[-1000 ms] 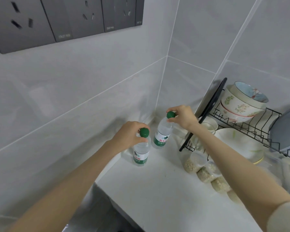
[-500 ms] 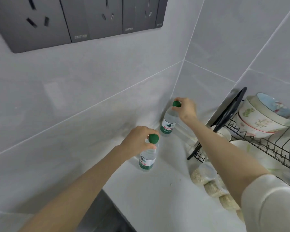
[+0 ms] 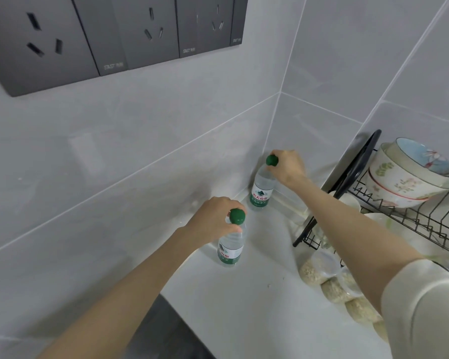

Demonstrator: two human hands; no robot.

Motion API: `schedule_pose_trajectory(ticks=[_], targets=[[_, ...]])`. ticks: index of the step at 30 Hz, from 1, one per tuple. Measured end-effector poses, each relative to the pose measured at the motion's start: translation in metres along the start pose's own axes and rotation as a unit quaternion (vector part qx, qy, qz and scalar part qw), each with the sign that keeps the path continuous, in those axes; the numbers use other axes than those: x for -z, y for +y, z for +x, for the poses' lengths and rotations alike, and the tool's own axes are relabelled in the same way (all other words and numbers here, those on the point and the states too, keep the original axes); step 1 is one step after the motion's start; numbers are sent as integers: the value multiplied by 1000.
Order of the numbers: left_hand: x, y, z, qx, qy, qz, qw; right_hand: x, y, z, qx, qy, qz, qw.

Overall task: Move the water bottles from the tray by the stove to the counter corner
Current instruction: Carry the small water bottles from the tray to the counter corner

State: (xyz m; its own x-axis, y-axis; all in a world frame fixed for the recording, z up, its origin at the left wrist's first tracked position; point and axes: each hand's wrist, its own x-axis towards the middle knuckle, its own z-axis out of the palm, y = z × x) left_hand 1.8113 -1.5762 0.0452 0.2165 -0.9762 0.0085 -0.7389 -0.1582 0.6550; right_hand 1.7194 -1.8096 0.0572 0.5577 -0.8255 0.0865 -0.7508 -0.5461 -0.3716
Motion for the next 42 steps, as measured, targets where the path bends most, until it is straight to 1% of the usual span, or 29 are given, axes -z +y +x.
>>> schedule_pose_trajectory(ticks=[3,6,8,10,14,16,17,20,23,26,29,33,36,42], targets=[[-3,-2,-2,-2,4,-2,1000,-7,-2,0,-24,21,32,999],[-6,-2,-4,-2,16,-7,1000,-12,0,0,-21,37,64,997],[-7,-3,-4,0,18,-10,1000,-14,5,-1,-21,34,90,995],[-6,-4,-3,2,14,-11,1000,-14,10,-3,-16,0,107,994],[-7,-5,1,-3,3,-19,1000,-1,19,-12,-8,-95,81,992],[-9,-3,4,-14,-1,-14,1000,15,22,-18,11,-118,57,991],[-9,-2,6,-19,-4,-7,1000,24,24,-21,27,-118,38,992],[-13,3,14,-30,-16,8,999,53,30,-34,68,-89,-26,993],[-18,11,28,-36,-11,-11,999,78,36,-56,71,-61,-96,991],[-20,24,46,-31,6,-31,999,92,40,-81,114,1,-148,982],[-23,39,67,-37,19,-42,998,99,52,-95,147,81,-144,975],[-25,53,97,-42,9,-54,998,94,85,-95,156,134,-121,971],[-32,61,123,-44,10,-42,998,87,104,-95,169,192,-99,962],[-46,63,161,-37,11,-7,999,80,103,-90,186,223,-106,951]])
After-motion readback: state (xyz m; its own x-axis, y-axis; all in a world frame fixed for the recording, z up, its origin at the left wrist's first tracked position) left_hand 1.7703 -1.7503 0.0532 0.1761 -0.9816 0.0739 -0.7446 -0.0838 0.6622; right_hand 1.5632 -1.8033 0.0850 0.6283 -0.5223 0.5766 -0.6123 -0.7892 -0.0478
